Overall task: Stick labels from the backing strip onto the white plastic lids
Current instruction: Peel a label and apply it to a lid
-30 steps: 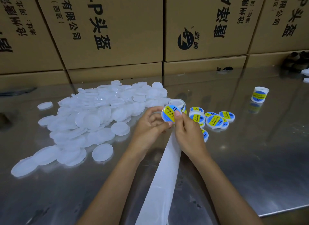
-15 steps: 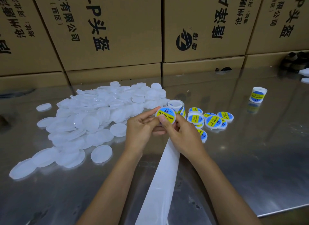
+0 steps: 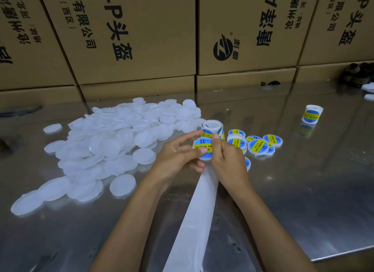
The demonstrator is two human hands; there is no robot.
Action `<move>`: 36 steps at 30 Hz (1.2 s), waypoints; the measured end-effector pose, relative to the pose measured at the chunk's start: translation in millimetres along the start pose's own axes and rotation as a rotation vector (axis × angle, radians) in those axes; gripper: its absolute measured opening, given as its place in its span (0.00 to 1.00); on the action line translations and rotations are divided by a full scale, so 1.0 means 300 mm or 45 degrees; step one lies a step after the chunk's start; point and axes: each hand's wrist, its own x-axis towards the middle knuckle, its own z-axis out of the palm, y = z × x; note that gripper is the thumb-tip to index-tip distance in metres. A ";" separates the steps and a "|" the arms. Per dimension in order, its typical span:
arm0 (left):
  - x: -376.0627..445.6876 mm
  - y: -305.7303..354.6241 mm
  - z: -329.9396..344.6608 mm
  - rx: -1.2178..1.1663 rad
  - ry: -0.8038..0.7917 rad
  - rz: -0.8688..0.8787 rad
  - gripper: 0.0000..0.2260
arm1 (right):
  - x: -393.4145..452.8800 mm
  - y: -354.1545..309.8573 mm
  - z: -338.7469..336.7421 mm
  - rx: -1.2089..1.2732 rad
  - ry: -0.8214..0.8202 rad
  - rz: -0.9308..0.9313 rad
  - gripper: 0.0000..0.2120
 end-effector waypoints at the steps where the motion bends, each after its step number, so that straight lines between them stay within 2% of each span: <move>1: -0.001 -0.002 -0.002 -0.007 -0.044 -0.009 0.18 | -0.002 -0.001 0.000 0.021 -0.013 0.006 0.26; 6: -0.007 0.003 0.008 0.048 0.032 0.036 0.17 | -0.003 -0.011 -0.003 0.197 -0.067 0.032 0.25; 10: -0.010 0.008 0.006 0.068 0.103 0.078 0.14 | -0.007 -0.017 -0.005 0.379 -0.159 0.087 0.29; 14: -0.012 0.002 0.009 0.114 0.146 0.144 0.11 | -0.011 -0.004 -0.006 0.284 -0.231 0.057 0.27; 18: -0.013 -0.011 0.015 0.200 0.186 0.215 0.11 | -0.008 -0.003 -0.004 0.195 -0.227 0.030 0.28; 21: -0.011 -0.018 0.022 0.216 0.220 0.242 0.07 | -0.011 -0.004 -0.005 0.178 -0.218 0.037 0.27; 25: -0.001 -0.016 0.014 0.248 0.465 0.264 0.03 | -0.011 -0.012 0.005 0.123 -0.263 0.017 0.29; 27: 0.002 -0.015 0.015 0.261 0.515 0.244 0.05 | -0.010 -0.015 0.011 0.099 -0.270 -0.016 0.28; 30: 0.003 -0.013 0.019 0.274 0.457 0.214 0.06 | -0.010 -0.015 0.009 0.057 -0.196 -0.062 0.26; 33: 0.007 -0.013 0.011 0.290 0.316 0.181 0.06 | -0.010 -0.015 0.002 -0.007 -0.150 -0.042 0.23; 36: 0.007 -0.009 0.003 0.283 0.145 0.113 0.12 | -0.007 -0.016 -0.003 0.002 -0.111 0.034 0.22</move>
